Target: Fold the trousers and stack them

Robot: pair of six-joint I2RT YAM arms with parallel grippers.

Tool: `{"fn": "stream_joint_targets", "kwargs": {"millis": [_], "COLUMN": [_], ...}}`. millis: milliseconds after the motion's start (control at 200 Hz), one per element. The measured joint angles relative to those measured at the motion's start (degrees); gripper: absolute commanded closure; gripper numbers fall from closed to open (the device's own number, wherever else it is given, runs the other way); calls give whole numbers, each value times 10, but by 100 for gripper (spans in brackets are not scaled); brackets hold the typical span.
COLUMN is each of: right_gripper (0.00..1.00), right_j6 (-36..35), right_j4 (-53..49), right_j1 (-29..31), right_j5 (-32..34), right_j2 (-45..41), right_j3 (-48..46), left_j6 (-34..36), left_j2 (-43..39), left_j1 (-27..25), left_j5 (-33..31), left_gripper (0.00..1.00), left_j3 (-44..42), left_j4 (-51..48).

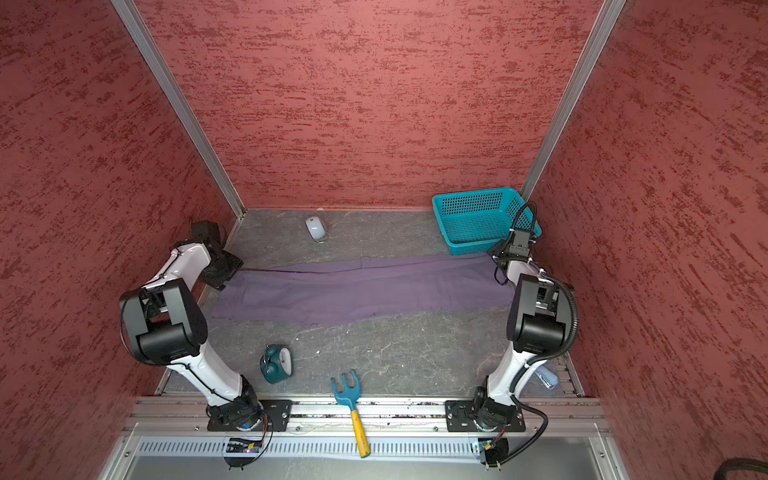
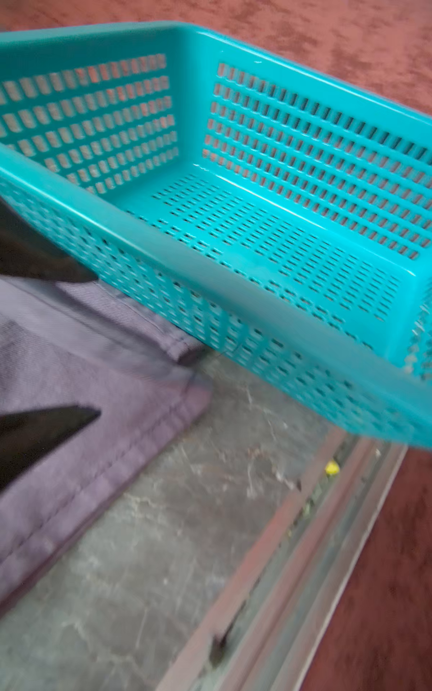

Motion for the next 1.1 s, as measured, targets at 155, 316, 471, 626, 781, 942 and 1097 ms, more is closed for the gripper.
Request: {"fn": "stream_joint_targets", "kwargs": {"millis": [155,316,471,626,781,942,1097], "right_gripper": [34,50,58,64,86,79,76], "right_j6": [-1,-15,-27,-36,-63,-84,-97], "right_j4": [2,-8,-26,-63,-142,-217,-271], "right_j1": [-4,-4,-4,-4,-4,-7,-16], "right_j5": [10,17,18,17,21,24,23], "right_j2": [0,-14,-80,-153,-169,-169,-139], "right_j3": [0,0,-25,-84,-126,-135,-101], "left_j6": [-1,0,4,4,7,10,10], "left_j2": [0,-11,-62,-133,-176,-181,-163], "left_j1": [1,-1,-10,-40,-83,-97,-88], "left_j5": [-9,-11,-7,5,14,20,32], "left_gripper": [26,36,40,43,60,64,65], "left_j3": [18,19,-8,-80,-162,-237,-271], "left_j4": [2,3,7,10,7,12,27]}}
